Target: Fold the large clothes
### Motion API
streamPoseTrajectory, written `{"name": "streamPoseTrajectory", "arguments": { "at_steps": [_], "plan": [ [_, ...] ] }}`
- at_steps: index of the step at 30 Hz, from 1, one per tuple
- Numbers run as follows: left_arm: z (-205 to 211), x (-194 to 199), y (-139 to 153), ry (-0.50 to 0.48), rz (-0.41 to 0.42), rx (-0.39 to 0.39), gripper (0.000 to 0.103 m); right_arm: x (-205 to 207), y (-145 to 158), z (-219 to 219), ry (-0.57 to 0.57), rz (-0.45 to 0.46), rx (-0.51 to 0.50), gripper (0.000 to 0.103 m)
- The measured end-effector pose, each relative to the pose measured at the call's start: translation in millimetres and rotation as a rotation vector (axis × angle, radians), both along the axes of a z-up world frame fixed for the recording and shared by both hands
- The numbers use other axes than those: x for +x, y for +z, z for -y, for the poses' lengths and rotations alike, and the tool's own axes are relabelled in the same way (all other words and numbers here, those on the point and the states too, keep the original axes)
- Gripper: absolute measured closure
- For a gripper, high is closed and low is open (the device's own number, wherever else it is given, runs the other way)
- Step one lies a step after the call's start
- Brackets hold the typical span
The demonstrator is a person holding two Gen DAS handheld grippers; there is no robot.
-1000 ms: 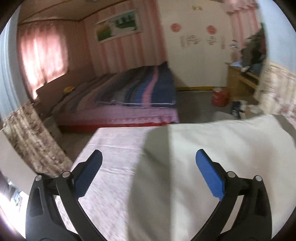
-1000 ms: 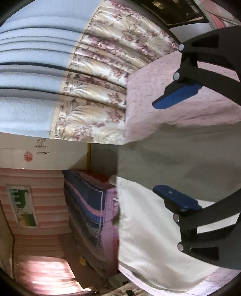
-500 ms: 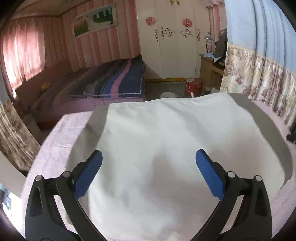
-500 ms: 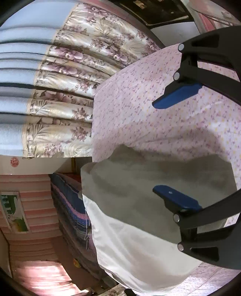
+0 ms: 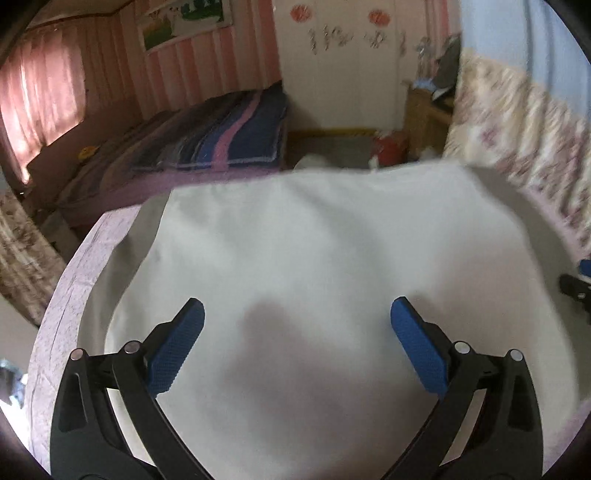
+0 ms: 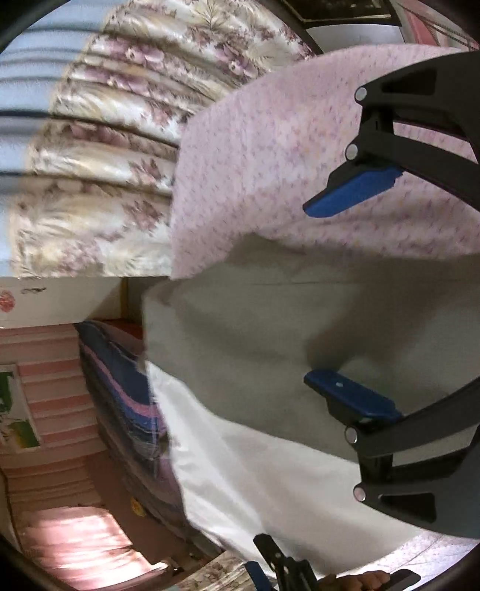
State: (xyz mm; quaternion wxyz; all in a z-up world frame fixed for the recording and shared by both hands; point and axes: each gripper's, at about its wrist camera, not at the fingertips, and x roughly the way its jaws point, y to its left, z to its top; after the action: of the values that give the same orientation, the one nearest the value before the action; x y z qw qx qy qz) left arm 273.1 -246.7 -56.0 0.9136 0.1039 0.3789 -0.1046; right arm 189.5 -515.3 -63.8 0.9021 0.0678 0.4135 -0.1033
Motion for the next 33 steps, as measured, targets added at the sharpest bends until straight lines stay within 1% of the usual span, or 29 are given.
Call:
{"name": "streamPoseTrajectory", "arguments": {
  "at_steps": [2, 5, 7, 12, 14, 15, 16, 18, 20, 21, 22, 23, 24, 25, 29, 33],
  "plan": [
    [-4, 9, -14, 0.024, -0.023, 0.019, 0.003, 6, -13, 0, -0.008, -0.027, 0.000, 0.011],
    [-11, 16, -29, 0.028, -0.039, 0.036, 0.003, 10, -24, 6, -0.023, -0.034, 0.044, 0.008],
    [-13, 18, -35, 0.027, -0.047, 0.035, 0.003, 13, -29, 9, -0.025, -0.046, 0.080, 0.008],
    [-12, 24, -45, 0.029, -0.050, 0.021, 0.003, 19, -33, 4, -0.009, -0.065, 0.090, 0.008],
    [-13, 25, -47, 0.032, -0.045, 0.015, 0.003, 20, -37, 9, -0.004, -0.071, 0.141, 0.012],
    [-13, 25, -48, 0.032, -0.044, 0.014, 0.003, 21, -41, 14, 0.001, -0.073, 0.202, 0.014],
    [-13, 25, -48, 0.032, -0.043, 0.010, 0.003, 21, -44, 16, 0.002, -0.072, 0.228, 0.014],
    [-13, 26, -49, 0.031, -0.045, 0.004, 0.003, 22, -44, 13, 0.024, -0.067, 0.218, 0.022],
    [-14, 27, -49, 0.031, -0.047, 0.000, 0.003, 22, -41, 9, 0.037, -0.064, 0.217, 0.040],
    [-14, 27, -49, 0.032, -0.046, -0.001, 0.003, 22, -38, 4, 0.052, -0.059, 0.219, 0.045],
    [-14, 27, -49, 0.031, -0.045, -0.002, 0.003, 22, -36, -1, 0.053, -0.061, 0.201, 0.050],
    [-14, 27, -48, 0.030, -0.044, -0.005, 0.003, 23, -34, -6, 0.060, -0.068, 0.179, 0.052],
    [-14, 27, -48, 0.029, -0.043, -0.007, 0.003, 24, -33, -8, 0.063, -0.073, 0.169, 0.058],
    [-15, 26, -48, 0.030, -0.042, -0.008, 0.003, 25, -31, -11, 0.063, -0.075, 0.166, 0.062],
    [-15, 24, -49, 0.031, -0.035, -0.009, 0.003, 24, -30, -18, 0.067, -0.065, 0.093, 0.063],
    [-15, 25, -49, 0.030, -0.042, -0.016, 0.003, 14, -38, -30, 0.034, 0.007, -0.010, 0.063]
  ]
}}
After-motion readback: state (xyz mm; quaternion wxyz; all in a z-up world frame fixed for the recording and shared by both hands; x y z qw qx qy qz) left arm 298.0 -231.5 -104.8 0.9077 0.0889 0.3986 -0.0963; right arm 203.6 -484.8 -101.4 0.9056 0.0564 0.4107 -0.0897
